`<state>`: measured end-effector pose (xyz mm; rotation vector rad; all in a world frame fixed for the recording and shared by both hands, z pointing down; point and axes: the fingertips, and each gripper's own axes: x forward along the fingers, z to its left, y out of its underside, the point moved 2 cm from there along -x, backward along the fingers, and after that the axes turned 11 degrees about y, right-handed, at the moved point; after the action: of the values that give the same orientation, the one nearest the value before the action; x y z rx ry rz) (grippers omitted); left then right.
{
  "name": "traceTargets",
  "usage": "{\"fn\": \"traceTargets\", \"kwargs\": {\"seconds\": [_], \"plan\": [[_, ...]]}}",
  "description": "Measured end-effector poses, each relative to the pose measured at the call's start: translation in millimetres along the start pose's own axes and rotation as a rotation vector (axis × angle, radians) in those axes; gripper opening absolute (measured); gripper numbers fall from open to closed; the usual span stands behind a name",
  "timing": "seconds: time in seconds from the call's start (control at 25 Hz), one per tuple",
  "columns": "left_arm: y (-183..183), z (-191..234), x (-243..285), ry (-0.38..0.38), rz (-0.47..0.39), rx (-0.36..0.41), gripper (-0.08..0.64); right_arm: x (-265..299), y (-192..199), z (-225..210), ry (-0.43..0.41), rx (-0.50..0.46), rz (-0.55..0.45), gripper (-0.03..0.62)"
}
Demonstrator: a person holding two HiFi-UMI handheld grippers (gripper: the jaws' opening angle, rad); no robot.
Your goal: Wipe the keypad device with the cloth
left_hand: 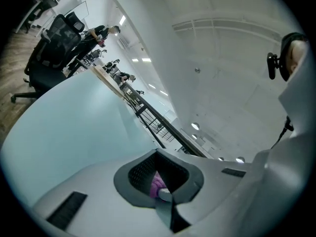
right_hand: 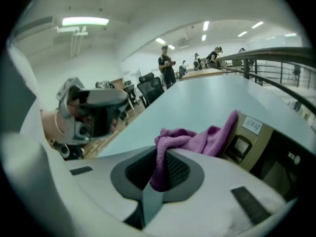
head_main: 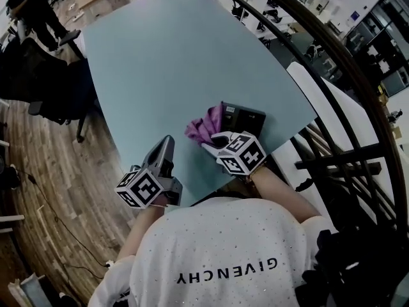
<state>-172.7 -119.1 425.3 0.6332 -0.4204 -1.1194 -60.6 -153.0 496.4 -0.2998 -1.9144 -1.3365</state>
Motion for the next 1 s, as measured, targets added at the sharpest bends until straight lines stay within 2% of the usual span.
{"fn": "traceTargets", "kwargs": {"seconds": [0.12, 0.2, 0.28, 0.36, 0.44, 0.52, 0.64, 0.76, 0.88, 1.0], "plan": [[-7.6, -15.9, 8.0, 0.062, 0.005, 0.024, 0.000, -34.3, -31.5, 22.2, -0.141, 0.135, -0.148, 0.028], [-10.2, -25.1, 12.5, 0.090, 0.016, 0.045, 0.000, -62.0, -49.0, 30.7, -0.197, 0.190, -0.254, 0.026], [-7.3, -34.1, 13.9, 0.104, 0.034, 0.056, 0.000, -91.2, -59.3, 32.3, -0.194, 0.225, -0.356, 0.026], [2.7, -47.4, 9.5, 0.126, 0.068, 0.065, 0.000, -121.6, -59.7, 32.1, -0.151, 0.256, -0.441, 0.026], [12.5, -60.7, 1.8, 0.152, 0.111, 0.094, 0.000, -152.7, -50.0, 29.5, -0.073, 0.284, -0.520, 0.026], [16.3, -66.9, -7.1, 0.144, 0.128, 0.130, 0.000, -185.8, -29.3, 22.4, 0.061, 0.281, -0.581, 0.026], [16.7, -78.0, -18.0, 0.132, 0.110, 0.140, 0.000, -235.4, 15.2, 7.1, 0.307, 0.266, -0.588, 0.026], [13.6, -92.8, -26.1, 0.167, 0.101, 0.180, 0.000, -276.0, 54.9, -3.5, 0.499, 0.343, -0.614, 0.026], [18.7, -107.4, -41.0, 0.197, 0.082, 0.205, 0.000, -313.7, 89.0, -3.3, 0.605, 0.456, -0.688, 0.026], [39.2, -118.9, -65.0, 0.208, 0.104, 0.206, 0.000, -335.1, 114.1, 7.0, 0.653, 0.495, -0.699, 0.026]]}}
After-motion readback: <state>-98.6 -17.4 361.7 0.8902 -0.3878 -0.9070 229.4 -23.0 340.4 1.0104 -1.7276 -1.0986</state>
